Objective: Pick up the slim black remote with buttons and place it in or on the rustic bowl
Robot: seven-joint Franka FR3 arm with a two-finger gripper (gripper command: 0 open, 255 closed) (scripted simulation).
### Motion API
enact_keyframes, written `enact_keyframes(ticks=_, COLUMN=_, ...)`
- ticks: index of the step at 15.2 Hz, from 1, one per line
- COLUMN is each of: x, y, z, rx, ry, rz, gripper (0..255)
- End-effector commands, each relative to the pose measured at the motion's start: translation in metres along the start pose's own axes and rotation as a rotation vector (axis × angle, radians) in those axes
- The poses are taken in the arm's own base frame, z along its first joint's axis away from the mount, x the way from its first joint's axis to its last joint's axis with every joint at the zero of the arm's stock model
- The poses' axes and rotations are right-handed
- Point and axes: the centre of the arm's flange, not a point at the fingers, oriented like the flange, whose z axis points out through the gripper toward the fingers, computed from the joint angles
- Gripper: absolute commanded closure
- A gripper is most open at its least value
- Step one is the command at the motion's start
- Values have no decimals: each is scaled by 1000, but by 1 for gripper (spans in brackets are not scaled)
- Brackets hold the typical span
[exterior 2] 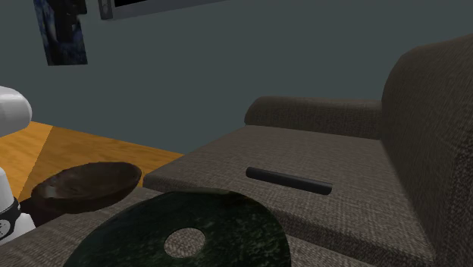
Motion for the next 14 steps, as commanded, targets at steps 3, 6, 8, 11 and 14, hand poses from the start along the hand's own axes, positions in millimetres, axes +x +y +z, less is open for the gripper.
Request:
enact_keyframes(ticks=3, x=16, y=-15, z=14, rx=10, ry=0, rz=21, gripper=0)
enact_keyframes(ticks=6, x=40, y=-36, z=34, rx=26, ry=0, rz=51, gripper=0)
enact_keyframes(ticks=8, x=56, y=-50, z=47, rx=36, ry=0, rz=72, gripper=0)
enact_keyframes(ticks=11, x=82, y=-71, z=67, rx=52, ry=1, rz=103, gripper=0)
enact_keyframes(ticks=14, x=108, y=-91, z=86, rx=67, ry=1, rz=133, gripper=0)
